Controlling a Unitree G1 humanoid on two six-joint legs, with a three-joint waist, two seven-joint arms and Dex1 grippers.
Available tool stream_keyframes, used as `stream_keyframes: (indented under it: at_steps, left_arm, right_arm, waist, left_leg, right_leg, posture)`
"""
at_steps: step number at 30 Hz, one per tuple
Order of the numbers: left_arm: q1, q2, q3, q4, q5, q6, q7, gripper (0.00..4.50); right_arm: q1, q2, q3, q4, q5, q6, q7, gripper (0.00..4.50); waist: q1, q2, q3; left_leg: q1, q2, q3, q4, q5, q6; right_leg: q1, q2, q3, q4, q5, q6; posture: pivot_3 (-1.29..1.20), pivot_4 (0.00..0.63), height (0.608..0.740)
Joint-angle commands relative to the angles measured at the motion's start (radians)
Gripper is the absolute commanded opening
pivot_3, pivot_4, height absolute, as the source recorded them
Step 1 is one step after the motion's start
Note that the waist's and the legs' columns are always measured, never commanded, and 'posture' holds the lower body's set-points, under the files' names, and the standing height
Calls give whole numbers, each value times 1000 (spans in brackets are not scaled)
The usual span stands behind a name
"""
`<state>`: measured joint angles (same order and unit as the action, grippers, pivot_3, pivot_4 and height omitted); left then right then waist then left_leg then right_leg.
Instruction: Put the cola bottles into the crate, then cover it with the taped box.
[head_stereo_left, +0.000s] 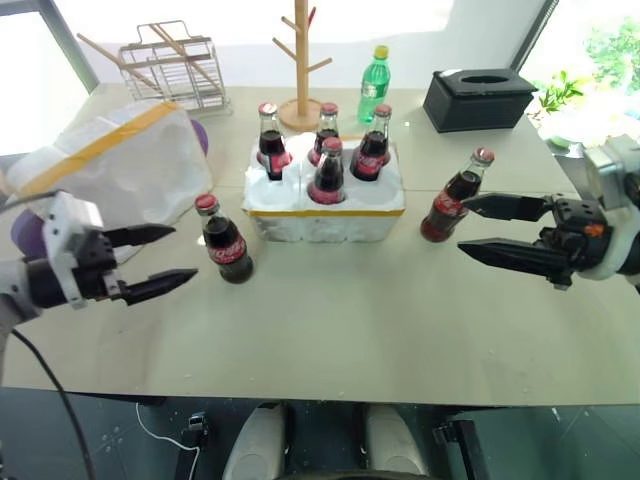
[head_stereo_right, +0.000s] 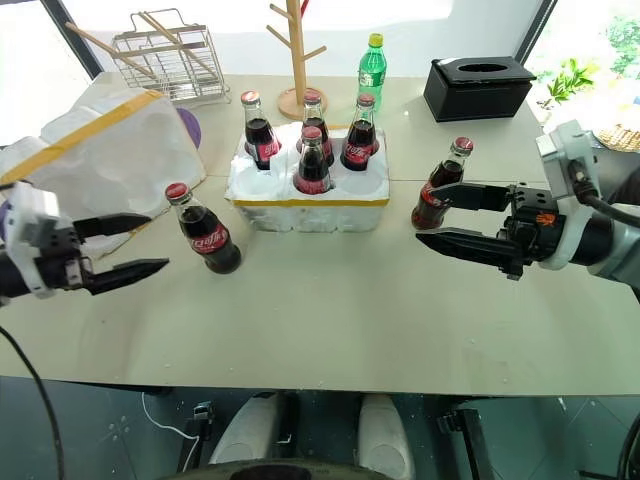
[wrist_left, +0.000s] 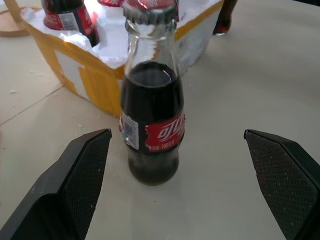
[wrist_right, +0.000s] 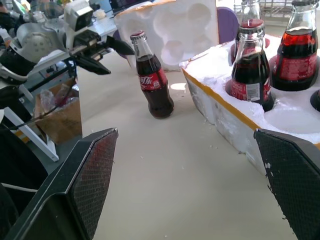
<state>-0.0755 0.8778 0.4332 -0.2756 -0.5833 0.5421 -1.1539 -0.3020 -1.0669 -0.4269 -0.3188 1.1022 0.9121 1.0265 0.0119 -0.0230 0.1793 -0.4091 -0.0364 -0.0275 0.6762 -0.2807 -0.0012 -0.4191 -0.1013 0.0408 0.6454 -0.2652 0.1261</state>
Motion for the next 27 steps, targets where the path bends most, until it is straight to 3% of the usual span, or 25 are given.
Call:
stream_keyframes:
  at_steps: [1,7,15,17,20,24,27]
  left_arm:
    - [-57,-60,-86,18,52,-83,68,4462]
    - [-163,-146,-212,110,146,-170,156,4462]
    - [-222,-177,-276,170,163,-165,184,4462]
    - [-217,-172,-274,167,152,-159,178,3930]
    - [-212,-138,-248,114,76,-67,151,2630]
    - [-209,-31,-218,23,-47,65,52,2657]
    - [-356,36,-169,22,-196,194,16,2657]
  right_arm:
    - [-21,-9,-9,-11,6,4,-2,4500]
    - [-39,3,5,-21,17,18,-22,4500]
    - [-43,-9,-11,-41,41,43,-26,4500]
    - [-43,-10,-13,-44,44,44,-29,4500]
    - [-42,-11,-17,-50,45,44,-32,4500]
    - [-43,-10,-21,-62,54,46,-42,4500]
    - [-43,-11,-24,-66,62,49,-49,4500]
  waist:
    - [2,0,0]
    - [0,0,0]
    - [-2,0,0]
    - [-2,0,0]
    - [-2,0,0]
    - [-7,0,0]
    - [-1,-1,1]
  left_leg:
    - [0,0,0,0,0,0]
    - [0,0,0,0,0,0]
    - [0,0,0,0,0,0]
    - [0,0,1,1,0,0]
    - [0,0,0,1,0,0]
    - [-1,0,0,0,0,1]
    - [-1,0,0,1,0,1]
  right_leg:
    - [0,0,0,0,0,0]
    - [0,1,-1,1,0,1]
    - [-1,3,-1,1,0,1]
    - [-1,3,-1,1,0,1]
    - [-1,3,-1,2,0,1]
    - [-1,4,-1,2,0,1]
    - [-2,4,-2,2,0,1]
  posture:
    - [0,150,740]
    - [0,150,740]
    - [0,150,740]
    - [0,150,740]
    - [0,150,740]
    - [0,150,740]
    - [0,150,740]
